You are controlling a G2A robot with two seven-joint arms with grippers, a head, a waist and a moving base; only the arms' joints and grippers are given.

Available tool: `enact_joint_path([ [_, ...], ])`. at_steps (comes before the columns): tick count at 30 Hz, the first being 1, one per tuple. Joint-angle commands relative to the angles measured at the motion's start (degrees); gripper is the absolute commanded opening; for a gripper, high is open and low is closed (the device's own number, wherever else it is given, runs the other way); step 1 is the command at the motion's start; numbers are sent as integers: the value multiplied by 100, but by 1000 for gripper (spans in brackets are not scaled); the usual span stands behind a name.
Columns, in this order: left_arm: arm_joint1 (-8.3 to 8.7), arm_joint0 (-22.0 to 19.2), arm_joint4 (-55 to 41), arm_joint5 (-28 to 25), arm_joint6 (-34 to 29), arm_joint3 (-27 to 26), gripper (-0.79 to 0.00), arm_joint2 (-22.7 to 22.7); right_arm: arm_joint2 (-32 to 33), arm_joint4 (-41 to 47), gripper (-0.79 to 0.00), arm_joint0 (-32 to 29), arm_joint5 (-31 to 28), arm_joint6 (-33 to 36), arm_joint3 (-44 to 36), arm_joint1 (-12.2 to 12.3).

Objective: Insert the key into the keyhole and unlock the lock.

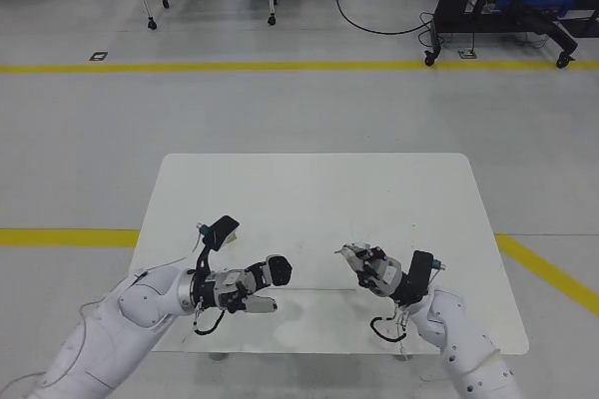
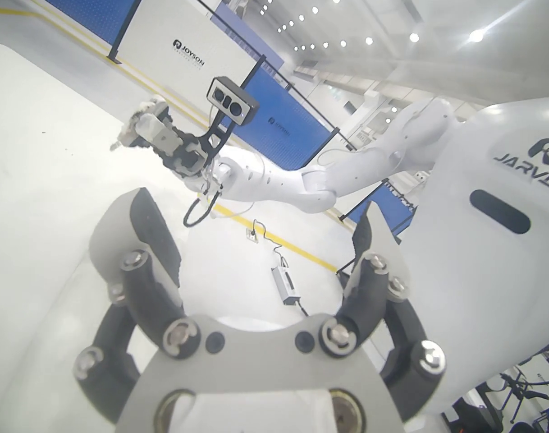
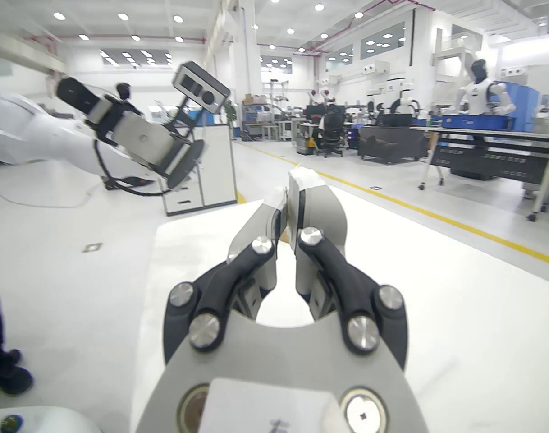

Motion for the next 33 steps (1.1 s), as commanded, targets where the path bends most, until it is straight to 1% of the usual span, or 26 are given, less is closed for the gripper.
enact_joint_path([
  [1,-3,-70,13,4,-4,92,-148,32,-117,561,-785,35,-254,320,48,-24],
  [6,-62,-218,-54,4,-4,239,-148,120,-442,1879,-785,297,-466,1593,198,-85],
  [9,-128,-316,23,4,-4,403,-157,264,-575,2765,-785,473,-498,2176,288,-112],
  [15,-315,-587,147,4,-1,959,-249,466,-586,3849,-785,655,-528,2919,373,-105],
  [17,-391,-652,29,4,-3,1053,-296,525,-569,4101,-785,687,-569,3140,396,-91],
  [18,-427,-693,-26,4,-4,1098,-382,571,-572,4226,-785,697,-581,3250,406,-86],
  [19,-461,-749,-29,4,-4,1155,-413,627,-587,4361,-785,712,-609,3382,418,-81],
  [25,-678,-1082,-35,4,-3,1527,-419,919,-614,4908,-785,791,-600,3996,424,-53],
  [30,-836,-1220,-64,4,-3,1774,-443,969,-617,5054,-785,756,-629,4233,356,-42],
  [32,-887,-1243,-50,4,-3,1847,-471,979,-630,5071,-785,743,-629,4310,337,-41],
  [33,-910,-1254,-43,4,-3,1880,-511,982,-634,5084,-785,739,-623,4341,330,-42],
])
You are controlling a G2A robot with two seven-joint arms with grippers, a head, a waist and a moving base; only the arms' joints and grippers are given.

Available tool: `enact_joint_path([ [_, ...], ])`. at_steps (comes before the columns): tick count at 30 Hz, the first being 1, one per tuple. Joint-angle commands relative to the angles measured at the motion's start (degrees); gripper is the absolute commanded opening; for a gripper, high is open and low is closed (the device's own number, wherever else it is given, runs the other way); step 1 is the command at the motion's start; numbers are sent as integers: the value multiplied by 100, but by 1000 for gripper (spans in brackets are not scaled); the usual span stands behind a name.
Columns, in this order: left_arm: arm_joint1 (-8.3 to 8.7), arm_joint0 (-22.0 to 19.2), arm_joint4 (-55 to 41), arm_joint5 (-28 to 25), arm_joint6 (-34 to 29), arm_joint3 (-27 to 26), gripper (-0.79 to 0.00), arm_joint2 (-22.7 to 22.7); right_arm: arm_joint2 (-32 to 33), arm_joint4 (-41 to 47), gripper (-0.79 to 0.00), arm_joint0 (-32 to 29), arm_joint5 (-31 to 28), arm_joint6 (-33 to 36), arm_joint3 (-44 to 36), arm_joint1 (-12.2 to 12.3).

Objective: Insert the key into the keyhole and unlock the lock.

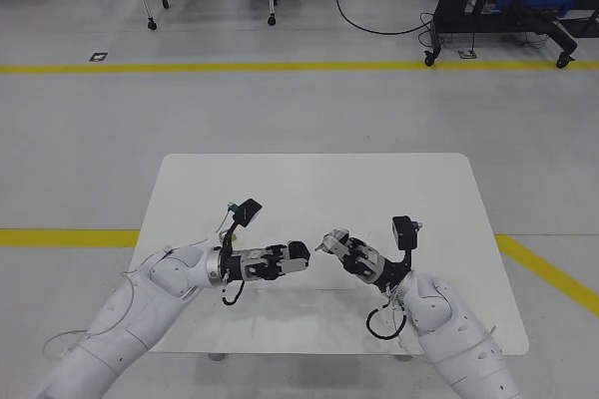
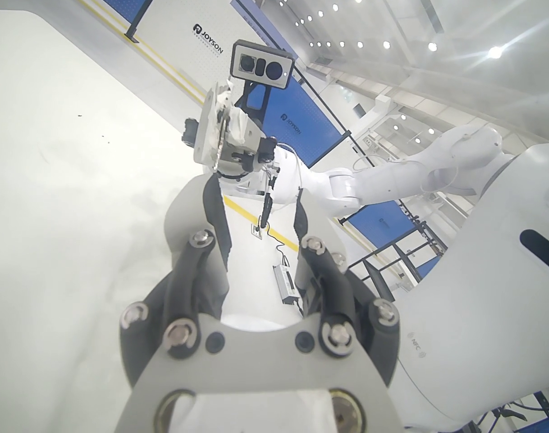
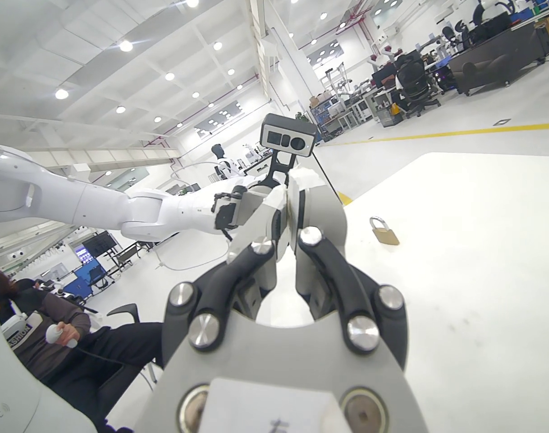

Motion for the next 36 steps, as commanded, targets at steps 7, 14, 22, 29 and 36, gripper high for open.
enact_joint_path([
  [7,-155,-19,44,0,0,245,-551,-50,-45,41,-785,-68,-22,182,-96,-1],
  [14,-277,-26,94,0,0,377,-573,-68,-51,122,-785,-93,-22,290,-135,9],
  [22,-392,-76,198,0,0,505,-785,0,-23,185,-785,-107,-22,359,-148,26],
  [29,-428,-71,227,0,0,578,-785,-63,-28,128,-785,-85,-22,377,-112,16],
  [36,-384,21,270,0,0,565,-785,-192,27,69,-529,-84,-22,446,-154,34],
])
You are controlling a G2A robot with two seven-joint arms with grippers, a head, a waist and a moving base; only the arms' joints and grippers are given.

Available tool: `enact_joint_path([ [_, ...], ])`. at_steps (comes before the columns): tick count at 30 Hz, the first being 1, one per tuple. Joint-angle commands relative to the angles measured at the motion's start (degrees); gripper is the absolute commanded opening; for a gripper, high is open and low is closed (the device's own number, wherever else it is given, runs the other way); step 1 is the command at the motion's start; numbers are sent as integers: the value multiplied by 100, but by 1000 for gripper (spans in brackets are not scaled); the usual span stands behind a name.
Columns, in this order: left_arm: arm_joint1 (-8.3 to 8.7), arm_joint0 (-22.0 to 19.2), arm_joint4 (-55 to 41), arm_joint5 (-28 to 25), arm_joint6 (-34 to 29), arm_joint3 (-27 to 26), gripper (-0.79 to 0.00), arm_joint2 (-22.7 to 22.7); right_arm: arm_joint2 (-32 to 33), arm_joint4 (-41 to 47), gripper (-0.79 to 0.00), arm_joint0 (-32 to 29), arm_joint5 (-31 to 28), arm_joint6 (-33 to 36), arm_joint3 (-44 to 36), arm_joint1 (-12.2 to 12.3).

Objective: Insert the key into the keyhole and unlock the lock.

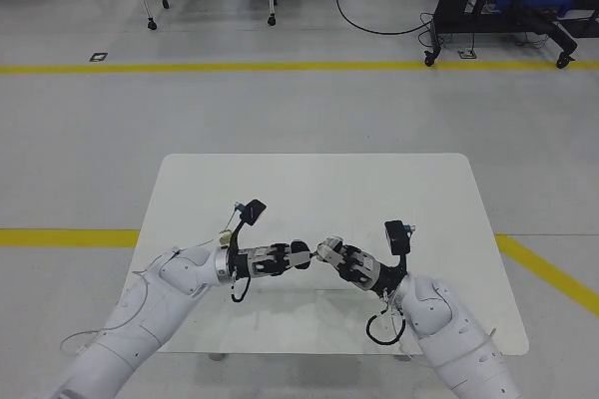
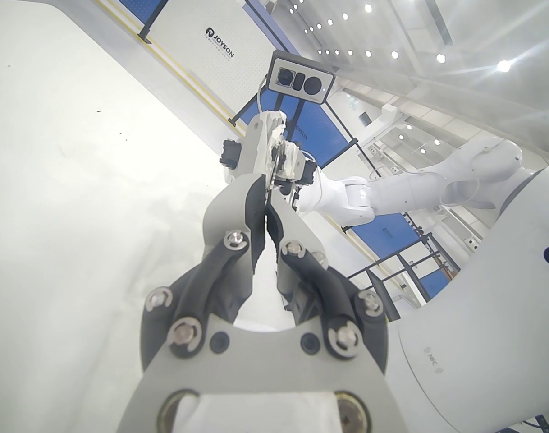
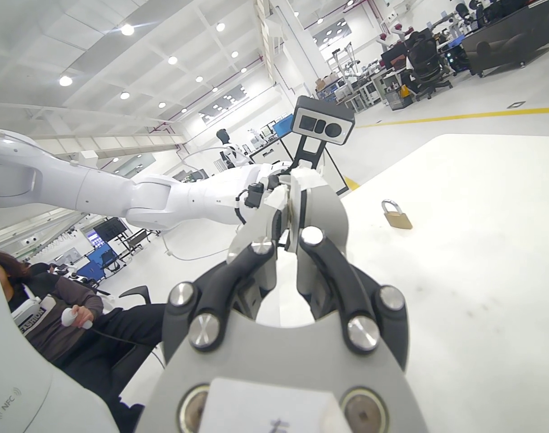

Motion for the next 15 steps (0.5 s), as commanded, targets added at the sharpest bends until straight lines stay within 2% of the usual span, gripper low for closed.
enact_joint_path([
  [1,22,28,16,0,0,-28,-785,-31,22,1,-517,-14,0,13,-22,11],
  [7,145,143,87,0,0,-219,-785,-180,152,120,-486,-88,0,82,-117,76],
  [10,237,177,276,2,-3,-285,-785,-185,210,272,-394,-101,0,211,-117,121],
  [11,271,186,306,44,-45,-304,-785,-158,233,335,-259,-98,0,277,-104,139],
  [12,307,188,266,161,-161,-352,-785,-111,255,392,-31,-93,0,373,-73,160],
  [13,350,174,199,322,-323,-417,-785,-65,279,456,0,-83,0,494,-14,181],
  [15,451,143,-275,1022,-1022,-528,-785,76,287,480,0,-77,0,539,12,189],
])
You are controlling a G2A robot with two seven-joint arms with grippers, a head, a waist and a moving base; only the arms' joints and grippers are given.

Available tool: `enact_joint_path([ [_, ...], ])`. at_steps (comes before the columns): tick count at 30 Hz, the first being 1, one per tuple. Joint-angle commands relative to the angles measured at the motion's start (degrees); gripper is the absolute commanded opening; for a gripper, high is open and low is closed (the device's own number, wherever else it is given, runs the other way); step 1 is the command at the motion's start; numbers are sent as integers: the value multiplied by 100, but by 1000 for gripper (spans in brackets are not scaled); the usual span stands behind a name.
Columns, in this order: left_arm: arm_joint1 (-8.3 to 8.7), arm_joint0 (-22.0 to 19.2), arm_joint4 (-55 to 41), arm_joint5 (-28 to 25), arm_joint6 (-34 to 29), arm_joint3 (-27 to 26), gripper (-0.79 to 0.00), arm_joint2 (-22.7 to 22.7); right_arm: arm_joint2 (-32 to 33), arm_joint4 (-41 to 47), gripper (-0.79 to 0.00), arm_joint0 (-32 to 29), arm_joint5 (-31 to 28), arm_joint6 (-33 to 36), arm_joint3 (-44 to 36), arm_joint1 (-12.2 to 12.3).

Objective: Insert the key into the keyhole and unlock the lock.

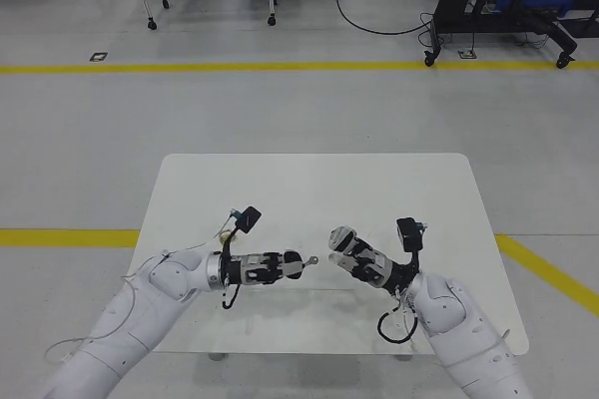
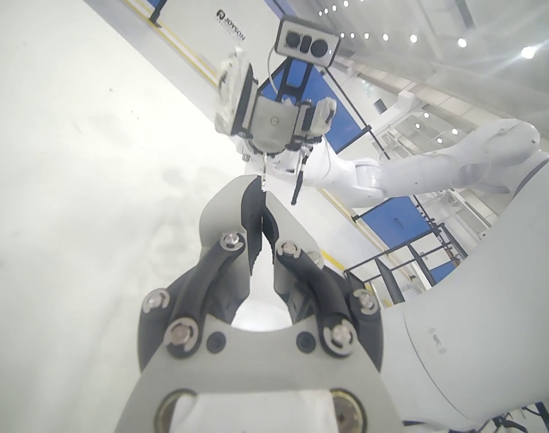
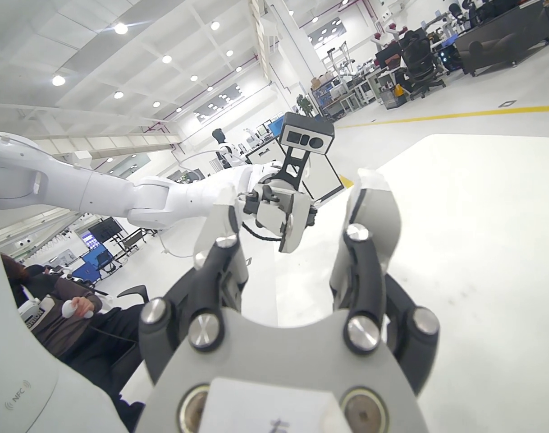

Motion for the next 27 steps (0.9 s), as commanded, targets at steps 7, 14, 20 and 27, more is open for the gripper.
enact_joint_path([
  [7,139,-114,-489,677,-671,-78,-785,-39,-1,-1,0,1,0,-10,3,0],
  [14,169,-119,525,1108,-109,-199,-785,-129,-128,-67,0,-20,268,260,-55,-2],
  [20,301,238,2086,2094,613,-1164,-785,-390,-389,676,0,209,703,1621,-6,63],
  [27,421,650,2463,2519,435,-1958,-785,-592,-555,1592,-262,413,940,2949,43,153],
])
